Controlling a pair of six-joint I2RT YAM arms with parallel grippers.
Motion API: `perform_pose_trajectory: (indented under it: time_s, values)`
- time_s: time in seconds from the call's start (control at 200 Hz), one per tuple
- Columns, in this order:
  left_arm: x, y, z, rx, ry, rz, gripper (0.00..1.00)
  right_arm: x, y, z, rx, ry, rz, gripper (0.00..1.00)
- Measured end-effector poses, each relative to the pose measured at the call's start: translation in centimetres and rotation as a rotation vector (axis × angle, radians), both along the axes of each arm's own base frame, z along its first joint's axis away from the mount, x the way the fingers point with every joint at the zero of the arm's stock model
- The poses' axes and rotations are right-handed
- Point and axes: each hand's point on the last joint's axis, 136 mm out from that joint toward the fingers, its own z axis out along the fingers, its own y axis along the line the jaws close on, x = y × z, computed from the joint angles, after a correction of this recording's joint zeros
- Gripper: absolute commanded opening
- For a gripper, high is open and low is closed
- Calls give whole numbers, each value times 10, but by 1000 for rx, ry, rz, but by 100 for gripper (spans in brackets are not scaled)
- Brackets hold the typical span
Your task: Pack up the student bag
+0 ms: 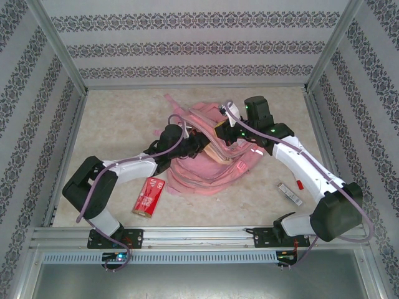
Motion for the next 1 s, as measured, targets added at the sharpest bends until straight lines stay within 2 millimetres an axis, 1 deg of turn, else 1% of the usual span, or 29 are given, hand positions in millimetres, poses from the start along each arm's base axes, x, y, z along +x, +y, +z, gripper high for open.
perform_pose_trajectory:
  time_s: [0.07, 0.18, 0.21, 0.245, 0.31, 0.395, 0.485, 0.585, 0.655, 0.784, 0.999]
  values:
    - [3, -7, -17, 1, 11, -15, 0, -1, 2, -1, 6, 7, 6, 0]
    - [8, -11, -59, 42, 54, -22, 0, -4, 6, -2, 11, 15, 25, 0]
    - [9, -11, -66, 56, 53, -22, 0, -5, 7, -2, 10, 16, 27, 0]
    - [10, -11, -69, 70, 44, -20, 0, -6, 7, -3, 9, 20, 29, 0]
    - [13, -11, -66, 76, 9, -19, 0, -7, 8, -3, 8, 22, 31, 0]
    - [21, -17, -53, 66, -60, -27, 0, -7, 8, -1, 9, 22, 32, 0]
    - [30, -24, -42, 67, -134, -39, 0, -6, 9, 6, 16, 15, 28, 0]
    - [33, -25, -33, 65, -221, -34, 0, -5, 9, 11, 23, 7, 27, 0]
    - [33, -23, -32, 82, -270, -18, 0, -5, 9, 12, 24, 9, 25, 0]
    - [36, -17, -38, 139, -329, 18, 0, -5, 10, 11, 25, 11, 26, 0]
    - [49, -5, -32, 178, -399, 116, 0, -6, 10, 13, 31, 9, 27, 0]
